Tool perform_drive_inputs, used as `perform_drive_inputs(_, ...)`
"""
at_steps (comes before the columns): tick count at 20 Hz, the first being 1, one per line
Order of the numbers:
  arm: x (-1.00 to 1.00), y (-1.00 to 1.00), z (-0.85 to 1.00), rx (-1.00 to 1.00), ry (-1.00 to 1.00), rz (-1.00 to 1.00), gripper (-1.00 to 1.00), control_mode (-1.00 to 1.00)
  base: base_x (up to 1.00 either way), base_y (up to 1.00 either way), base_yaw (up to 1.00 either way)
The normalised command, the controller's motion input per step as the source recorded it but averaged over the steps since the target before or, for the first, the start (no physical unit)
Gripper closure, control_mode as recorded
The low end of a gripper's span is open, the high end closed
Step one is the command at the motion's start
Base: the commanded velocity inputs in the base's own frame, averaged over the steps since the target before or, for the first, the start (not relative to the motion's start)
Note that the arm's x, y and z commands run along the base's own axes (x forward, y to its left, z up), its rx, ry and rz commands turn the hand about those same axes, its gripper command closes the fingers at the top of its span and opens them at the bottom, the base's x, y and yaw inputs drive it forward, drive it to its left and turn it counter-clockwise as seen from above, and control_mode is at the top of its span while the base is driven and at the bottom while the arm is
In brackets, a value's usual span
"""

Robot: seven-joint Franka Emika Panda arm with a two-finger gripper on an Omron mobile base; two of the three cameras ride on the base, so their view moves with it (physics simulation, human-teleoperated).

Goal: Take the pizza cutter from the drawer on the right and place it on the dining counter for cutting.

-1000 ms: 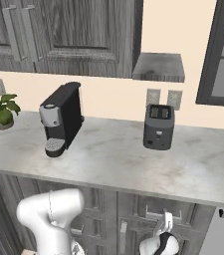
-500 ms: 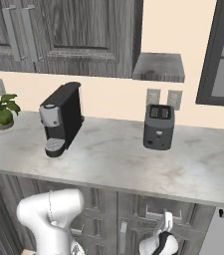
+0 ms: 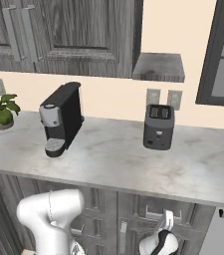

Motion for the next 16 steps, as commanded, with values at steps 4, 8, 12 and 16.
perform_drive_inputs(4, -0.05, 0.0, 0.0, 0.0, 0.0, 0.0, 1.0, -1.0, 0.0, 0.0, 0.0)
perform_drive_inputs(8, -0.35, -0.04, 0.0, 0.0, 0.0, 0.0, 1.0, -1.0, 0.0, 0.0, 0.0)
perform_drive_inputs(12, -0.57, -0.17, 0.0, 0.0, 0.0, 0.0, 1.0, -1.0, 0.0, 0.0, 0.0)
perform_drive_inputs(16, -0.51, -0.16, 0.0, 0.0, 0.0, 0.0, 1.0, -1.0, 0.0, 0.0, 0.0)
